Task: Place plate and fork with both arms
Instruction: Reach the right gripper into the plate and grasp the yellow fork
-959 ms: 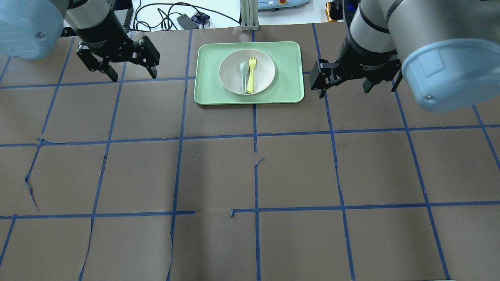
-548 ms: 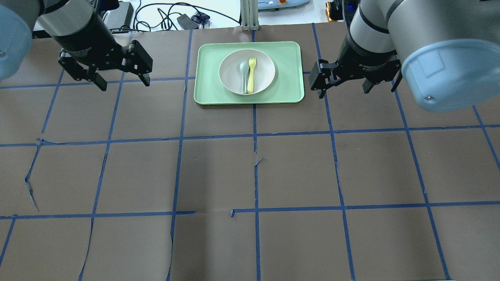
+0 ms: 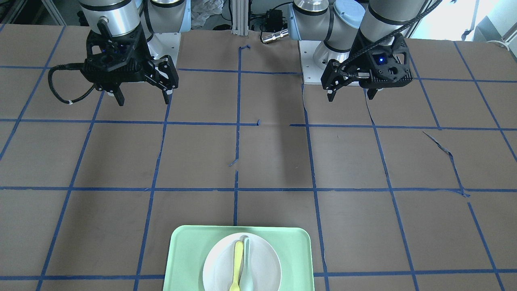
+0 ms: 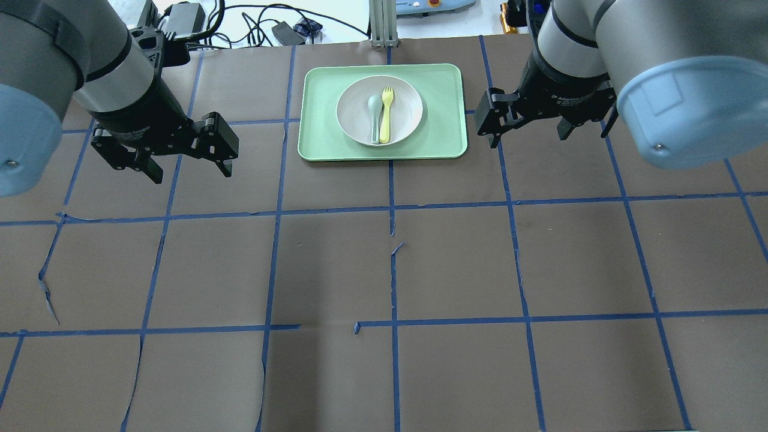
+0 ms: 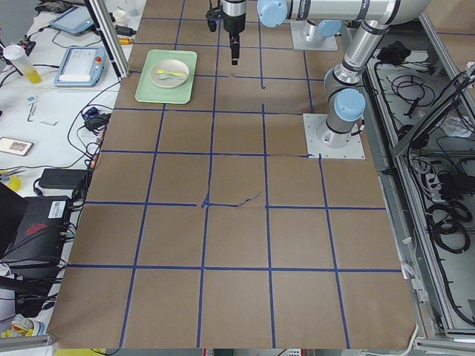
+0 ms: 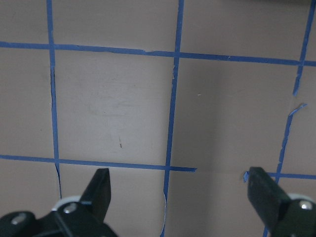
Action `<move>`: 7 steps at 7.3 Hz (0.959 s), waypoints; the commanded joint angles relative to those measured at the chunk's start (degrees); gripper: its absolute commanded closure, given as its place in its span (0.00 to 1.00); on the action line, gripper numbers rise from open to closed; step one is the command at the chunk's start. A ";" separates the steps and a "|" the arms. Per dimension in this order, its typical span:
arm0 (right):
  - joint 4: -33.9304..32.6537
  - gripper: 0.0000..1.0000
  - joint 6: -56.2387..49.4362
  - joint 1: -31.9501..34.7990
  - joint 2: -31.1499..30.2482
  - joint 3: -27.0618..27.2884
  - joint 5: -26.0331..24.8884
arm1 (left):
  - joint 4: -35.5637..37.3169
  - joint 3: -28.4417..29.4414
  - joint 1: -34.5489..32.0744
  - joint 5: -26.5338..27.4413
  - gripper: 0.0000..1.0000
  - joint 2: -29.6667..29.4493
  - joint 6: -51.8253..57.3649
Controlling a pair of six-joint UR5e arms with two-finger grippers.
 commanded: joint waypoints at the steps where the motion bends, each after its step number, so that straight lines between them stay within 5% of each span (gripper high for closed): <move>1: -7.30 0.00 -0.05 0.15 2.87 0.02 -0.15 | 0.03 0.06 0.05 0.24 0.00 0.11 -0.05; 3: -9.97 0.00 -0.05 1.90 12.68 -6.27 -0.15 | 0.03 -0.02 -0.04 0.15 0.00 0.02 -0.22; 4: -9.38 0.00 0.12 3.04 19.09 -13.62 0.55 | 0.03 -0.02 -0.04 -0.02 0.00 -0.07 -0.40; 7: -11.12 0.00 12.39 7.62 35.20 -25.89 0.46 | 0.03 -0.02 -0.04 0.15 0.00 -0.16 -0.40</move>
